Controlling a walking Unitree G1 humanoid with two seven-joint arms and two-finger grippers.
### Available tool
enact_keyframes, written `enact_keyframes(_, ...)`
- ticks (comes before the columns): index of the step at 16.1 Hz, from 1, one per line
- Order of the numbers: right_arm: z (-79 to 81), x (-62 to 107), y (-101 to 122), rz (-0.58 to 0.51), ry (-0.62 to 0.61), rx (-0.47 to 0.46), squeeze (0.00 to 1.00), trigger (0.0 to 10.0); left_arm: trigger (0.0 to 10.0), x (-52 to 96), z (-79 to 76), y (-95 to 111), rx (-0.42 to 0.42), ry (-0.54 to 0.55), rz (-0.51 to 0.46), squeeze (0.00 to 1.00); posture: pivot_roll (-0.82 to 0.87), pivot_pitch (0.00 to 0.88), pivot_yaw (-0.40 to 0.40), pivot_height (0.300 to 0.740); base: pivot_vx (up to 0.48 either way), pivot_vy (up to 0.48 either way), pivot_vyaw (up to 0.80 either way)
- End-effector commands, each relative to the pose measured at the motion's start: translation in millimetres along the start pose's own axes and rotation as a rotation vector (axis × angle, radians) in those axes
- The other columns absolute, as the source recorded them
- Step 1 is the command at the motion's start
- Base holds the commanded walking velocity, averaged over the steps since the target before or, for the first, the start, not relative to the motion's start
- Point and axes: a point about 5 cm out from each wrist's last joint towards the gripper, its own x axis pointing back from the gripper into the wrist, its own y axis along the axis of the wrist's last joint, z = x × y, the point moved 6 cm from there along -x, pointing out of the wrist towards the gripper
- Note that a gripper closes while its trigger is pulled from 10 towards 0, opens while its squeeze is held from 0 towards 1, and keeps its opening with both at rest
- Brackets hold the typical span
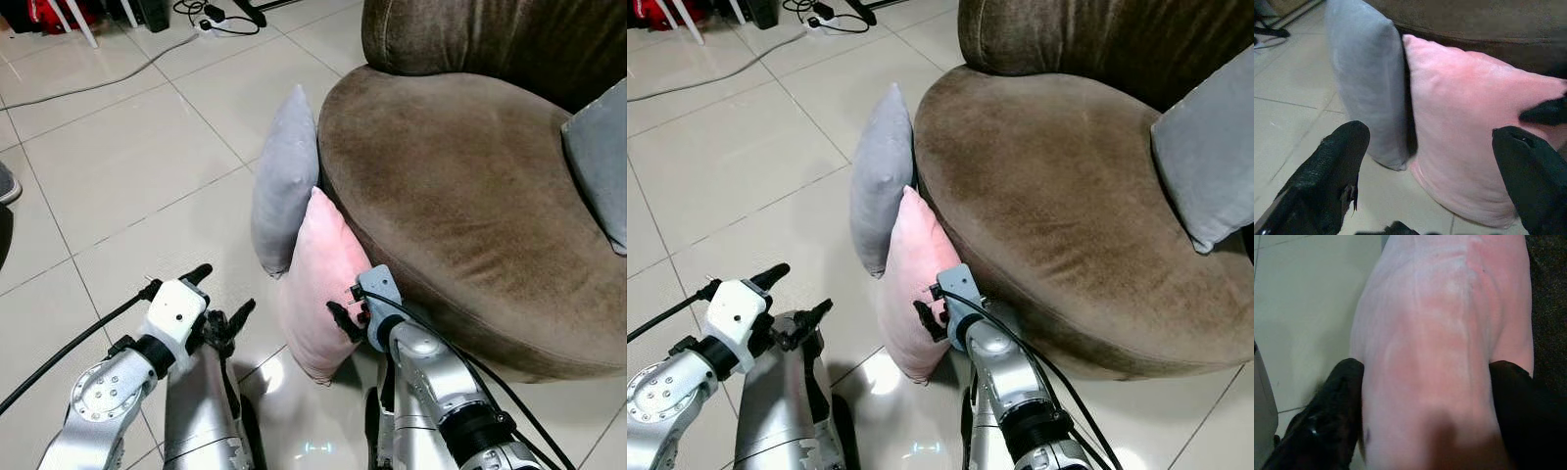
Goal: Move the pillow to the sofa from floor
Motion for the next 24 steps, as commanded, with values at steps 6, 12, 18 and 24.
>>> enact_keyframes(6,3.0,-1.5,-10,0.038,0.024,0.027,0.00,0.0,10.0,4.1,-3.9,-11,0.008,-0.028,0.044,0.56,-0.05,0.146,0.006,0.451,0.000,0.000,0.00)
enact_keyframes(12,9.1,-3.0,-10,0.034,0.064,0.039,0.00,0.0,10.0,-1.4,-5.0,-11,0.005,-0.028,0.044,0.56,-0.05,0.125,-0.002,0.451,0.000,0.000,0.00)
enact_keyframes(18,16.8,-4.6,-12,0.041,0.116,0.053,0.00,0.0,10.0,-3.7,0.9,-13,-0.001,-0.003,0.042,0.56,-0.04,0.089,0.000,0.451,0.000,0.000,0.00)
enact_keyframes(24,-0.3,6.9,-18,0.039,0.120,0.028,0.00,0.0,10.0,-16.2,7.1,-12,-0.007,0.017,0.026,0.56,-0.05,0.019,0.023,0.451,0.000,0.000,0.00)
